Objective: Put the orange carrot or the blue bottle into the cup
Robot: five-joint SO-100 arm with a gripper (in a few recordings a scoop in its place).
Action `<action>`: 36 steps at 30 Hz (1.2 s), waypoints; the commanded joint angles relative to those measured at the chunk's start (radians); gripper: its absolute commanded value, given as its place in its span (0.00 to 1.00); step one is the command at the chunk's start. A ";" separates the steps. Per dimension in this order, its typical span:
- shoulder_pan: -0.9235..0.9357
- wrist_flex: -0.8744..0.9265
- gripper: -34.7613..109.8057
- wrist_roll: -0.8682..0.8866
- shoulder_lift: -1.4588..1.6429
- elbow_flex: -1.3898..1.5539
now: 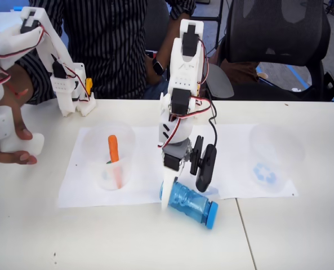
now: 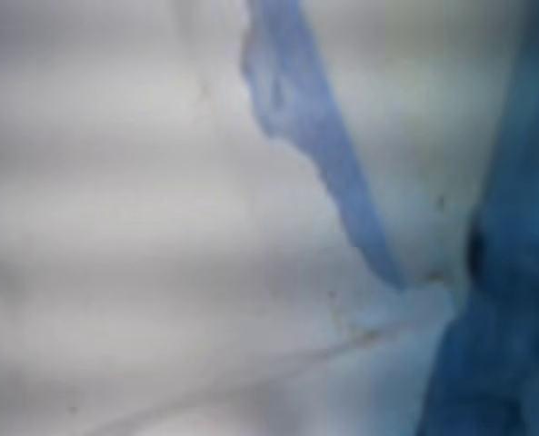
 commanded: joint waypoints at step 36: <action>0.011 -0.057 0.54 0.012 0.057 -0.092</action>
